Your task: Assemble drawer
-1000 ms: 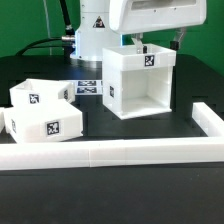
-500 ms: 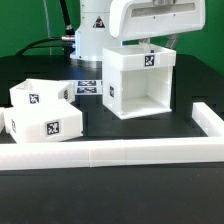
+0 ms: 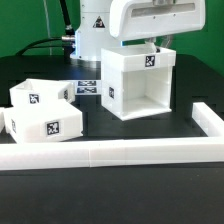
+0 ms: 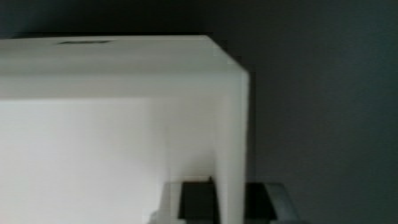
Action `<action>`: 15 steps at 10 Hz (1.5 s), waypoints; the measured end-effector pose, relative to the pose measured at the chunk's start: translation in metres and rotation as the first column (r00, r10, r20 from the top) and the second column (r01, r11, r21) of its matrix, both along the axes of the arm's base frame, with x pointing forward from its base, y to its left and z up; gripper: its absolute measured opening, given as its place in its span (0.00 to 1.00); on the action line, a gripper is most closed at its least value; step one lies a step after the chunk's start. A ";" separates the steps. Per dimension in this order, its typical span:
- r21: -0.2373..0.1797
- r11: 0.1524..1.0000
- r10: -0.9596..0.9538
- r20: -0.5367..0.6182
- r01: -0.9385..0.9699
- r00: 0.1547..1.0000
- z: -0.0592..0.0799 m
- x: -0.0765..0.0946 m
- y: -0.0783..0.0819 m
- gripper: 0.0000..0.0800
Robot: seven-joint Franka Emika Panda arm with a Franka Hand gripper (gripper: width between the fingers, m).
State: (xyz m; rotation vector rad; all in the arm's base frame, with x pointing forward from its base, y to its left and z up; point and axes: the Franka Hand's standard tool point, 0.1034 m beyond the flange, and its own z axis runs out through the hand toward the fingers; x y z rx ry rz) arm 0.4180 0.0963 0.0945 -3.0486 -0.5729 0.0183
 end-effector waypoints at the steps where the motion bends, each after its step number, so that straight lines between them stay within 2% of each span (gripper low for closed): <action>1: 0.000 1.000 0.000 0.000 0.000 1.000 0.000 0.000 0.000 0.05; 5: 0.000 1.000 -0.002 -0.001 0.002 1.000 0.000 0.003 -0.001 0.05; 10: 0.030 0.998 -0.065 0.057 0.064 0.996 0.000 0.079 -0.008 0.05; 15: 0.054 0.986 -0.162 0.104 0.157 0.981 0.002 0.137 -0.013 0.05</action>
Offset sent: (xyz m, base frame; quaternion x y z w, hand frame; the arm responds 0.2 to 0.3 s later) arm 0.0000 0.0000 0.0000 0.0000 0.0000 0.0000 1.0000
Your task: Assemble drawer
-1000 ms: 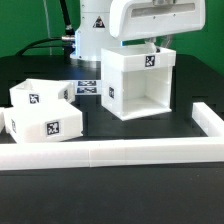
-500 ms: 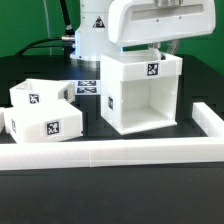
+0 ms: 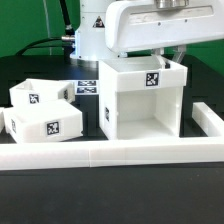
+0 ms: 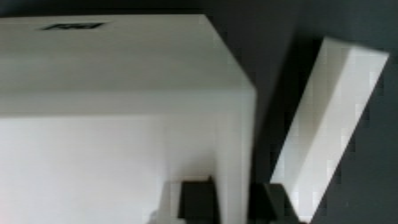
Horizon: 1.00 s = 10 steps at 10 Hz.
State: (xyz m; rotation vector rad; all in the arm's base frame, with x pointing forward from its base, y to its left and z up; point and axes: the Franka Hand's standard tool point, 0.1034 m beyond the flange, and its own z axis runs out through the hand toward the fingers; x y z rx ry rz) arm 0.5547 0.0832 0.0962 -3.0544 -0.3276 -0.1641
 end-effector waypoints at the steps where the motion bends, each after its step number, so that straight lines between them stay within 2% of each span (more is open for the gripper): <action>1: 0.003 1.000 -0.011 0.006 0.011 1.000 0.000 0.006 0.001 0.05; 3: 0.006 1.000 -0.031 0.004 0.031 1.000 0.001 0.005 0.001 0.05; 7: 0.026 0.982 -0.189 -0.005 0.189 0.982 0.002 0.007 0.004 0.05; 10: 0.054 0.906 -0.418 -0.037 0.419 0.908 0.004 0.010 0.003 0.05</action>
Offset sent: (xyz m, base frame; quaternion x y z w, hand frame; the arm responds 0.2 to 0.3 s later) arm 0.0000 0.0000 0.0000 0.0000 0.0000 0.1296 0.9916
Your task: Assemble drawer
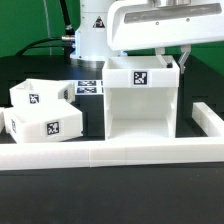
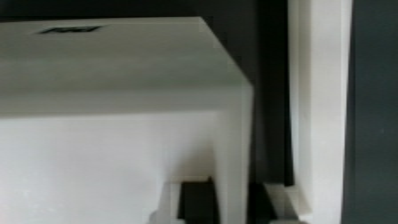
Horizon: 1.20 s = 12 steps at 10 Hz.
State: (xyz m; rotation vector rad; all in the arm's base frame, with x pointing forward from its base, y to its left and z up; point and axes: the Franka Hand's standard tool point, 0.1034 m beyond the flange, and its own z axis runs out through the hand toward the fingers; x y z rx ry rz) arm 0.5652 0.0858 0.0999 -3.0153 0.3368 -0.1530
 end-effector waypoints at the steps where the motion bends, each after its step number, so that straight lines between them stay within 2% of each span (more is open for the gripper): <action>1: 0.011 0.996 -0.084 -0.004 0.084 0.996 0.000 0.004 0.001 0.05; 3: 0.031 0.965 -0.258 -0.020 0.259 0.966 0.000 0.008 0.001 0.05; 6: 0.057 0.907 -0.417 -0.033 0.418 0.908 0.003 0.013 0.003 0.05; 10: 0.092 0.826 -0.552 -0.065 0.556 0.831 0.006 0.014 0.009 0.05; 11: 0.105 0.741 -0.657 -0.094 0.663 0.748 0.005 0.012 0.015 0.05; 12: 0.102 0.662 -0.733 -0.120 0.743 0.669 0.002 0.008 0.021 0.05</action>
Offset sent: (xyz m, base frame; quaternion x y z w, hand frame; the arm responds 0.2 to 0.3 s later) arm 0.0045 -0.0120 -0.0201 -0.0552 -0.0237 0.2021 0.9775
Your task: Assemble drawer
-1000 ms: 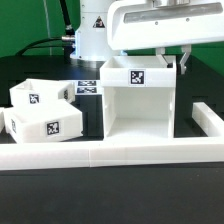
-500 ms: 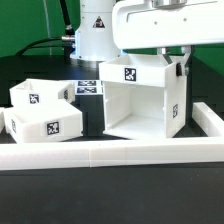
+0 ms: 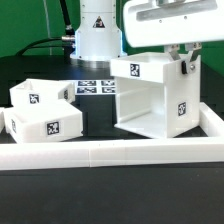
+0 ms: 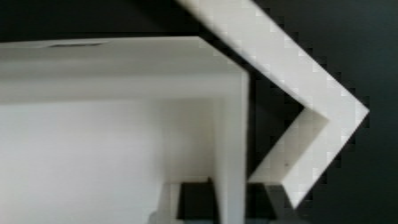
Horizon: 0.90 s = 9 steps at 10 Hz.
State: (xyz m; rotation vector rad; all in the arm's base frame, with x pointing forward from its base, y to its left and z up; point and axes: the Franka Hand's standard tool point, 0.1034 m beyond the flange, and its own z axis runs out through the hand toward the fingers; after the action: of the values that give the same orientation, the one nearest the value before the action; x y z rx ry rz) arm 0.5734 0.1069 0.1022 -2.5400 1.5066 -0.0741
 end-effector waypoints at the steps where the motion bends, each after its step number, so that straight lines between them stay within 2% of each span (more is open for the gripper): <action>1: 0.021 0.995 -0.098 -0.015 0.099 0.995 0.000 0.002 -0.006 0.05; 3: 0.066 0.965 -0.249 -0.053 0.252 0.967 0.001 0.006 -0.008 0.05; 6: 0.111 0.882 -0.449 -0.100 0.459 0.888 0.000 0.016 -0.006 0.05; 9: 0.121 0.859 -0.483 -0.132 0.497 0.866 -0.004 0.033 -0.005 0.05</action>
Offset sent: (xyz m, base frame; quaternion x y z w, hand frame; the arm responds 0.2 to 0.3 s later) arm 0.0135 -0.0074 -0.0083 -0.0193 0.0026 0.2212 0.9750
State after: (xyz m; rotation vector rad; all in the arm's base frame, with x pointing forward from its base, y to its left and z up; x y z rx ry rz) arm 0.6061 0.1021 0.0978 -2.0090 2.0791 0.0933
